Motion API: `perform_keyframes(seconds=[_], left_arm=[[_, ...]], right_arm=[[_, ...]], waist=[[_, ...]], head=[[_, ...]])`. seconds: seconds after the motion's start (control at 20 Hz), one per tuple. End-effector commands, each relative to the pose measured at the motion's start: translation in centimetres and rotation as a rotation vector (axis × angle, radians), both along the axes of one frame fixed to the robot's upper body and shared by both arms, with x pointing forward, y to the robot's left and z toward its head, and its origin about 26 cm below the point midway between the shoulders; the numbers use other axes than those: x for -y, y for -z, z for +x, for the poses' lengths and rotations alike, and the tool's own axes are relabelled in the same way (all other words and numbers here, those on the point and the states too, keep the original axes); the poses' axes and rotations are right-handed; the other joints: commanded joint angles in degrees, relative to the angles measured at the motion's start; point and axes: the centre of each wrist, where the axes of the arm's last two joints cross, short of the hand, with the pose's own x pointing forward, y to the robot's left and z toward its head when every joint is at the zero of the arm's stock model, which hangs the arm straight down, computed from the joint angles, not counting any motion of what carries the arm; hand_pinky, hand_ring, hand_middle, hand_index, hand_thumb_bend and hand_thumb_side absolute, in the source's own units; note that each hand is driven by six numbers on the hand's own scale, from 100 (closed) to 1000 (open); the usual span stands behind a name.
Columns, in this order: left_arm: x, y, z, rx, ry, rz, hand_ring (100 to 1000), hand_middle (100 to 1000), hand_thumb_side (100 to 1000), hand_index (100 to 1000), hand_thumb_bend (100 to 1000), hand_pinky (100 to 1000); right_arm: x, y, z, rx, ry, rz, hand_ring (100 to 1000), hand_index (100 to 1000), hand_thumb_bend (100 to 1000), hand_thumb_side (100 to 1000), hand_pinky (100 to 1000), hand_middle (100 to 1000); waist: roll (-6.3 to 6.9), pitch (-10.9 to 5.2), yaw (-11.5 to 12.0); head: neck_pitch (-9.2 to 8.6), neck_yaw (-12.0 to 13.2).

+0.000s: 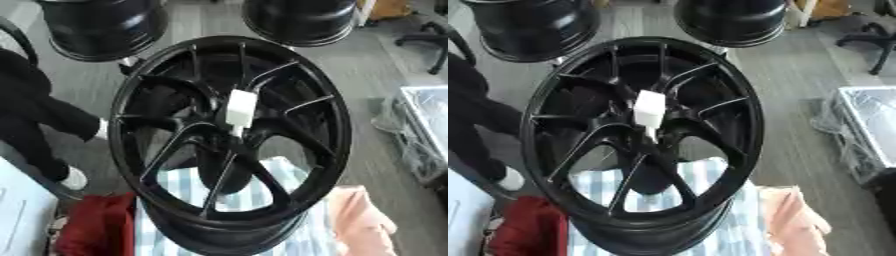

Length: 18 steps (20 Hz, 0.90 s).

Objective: Pull the pin out of the wheel hub.

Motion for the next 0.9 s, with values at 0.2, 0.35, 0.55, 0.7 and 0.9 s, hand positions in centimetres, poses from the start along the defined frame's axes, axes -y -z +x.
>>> perform_keyframes(seconds=[0.2, 0.35, 0.55, 0.7, 0.9], left_arm=[[-0.6, -1.0, -0.1, 0.011, 0.001, 0.052, 788, 700, 583, 749, 274, 721], [-0.6, -1.0, -0.1, 0.009, 0.003, 0.055, 788, 700, 583, 749, 274, 721], [-0.7, -1.0, -0.1, 0.005, 0.005, 0.062, 789, 700, 584, 749, 274, 720], [-0.7, -1.0, -0.1, 0.003, 0.007, 0.064, 789, 700, 584, 749, 274, 720], [-0.7, -0.9, -0.1, 0.000, 0.008, 0.063, 789, 700, 584, 748, 274, 719]], right_arm=[[-1.7, -2.4, -0.8, 0.071, -0.094, -0.280, 789, 810, 334, 336, 811, 730], [-3.0, -2.9, -0.7, 0.084, -0.151, -0.371, 791, 809, 350, 357, 813, 733], [-5.3, -3.0, 0.1, 0.067, -0.217, -0.496, 793, 809, 356, 394, 815, 736], [-7.4, -2.7, 0.9, 0.031, -0.280, -0.601, 800, 814, 352, 437, 819, 746], [-9.6, -1.7, 1.8, 0.011, -0.351, -0.686, 811, 830, 358, 463, 827, 764]], waist=[[-0.26, -0.99, -0.1], [-0.42, -1.06, -0.2], [-0.74, -1.01, -0.4], [-0.86, -0.93, -0.5], [-0.86, -0.85, -0.5]], head=[[0.34, -0.1], [0.34, -0.1], [0.34, 0.0], [0.34, 0.0], [0.34, 0.0]])
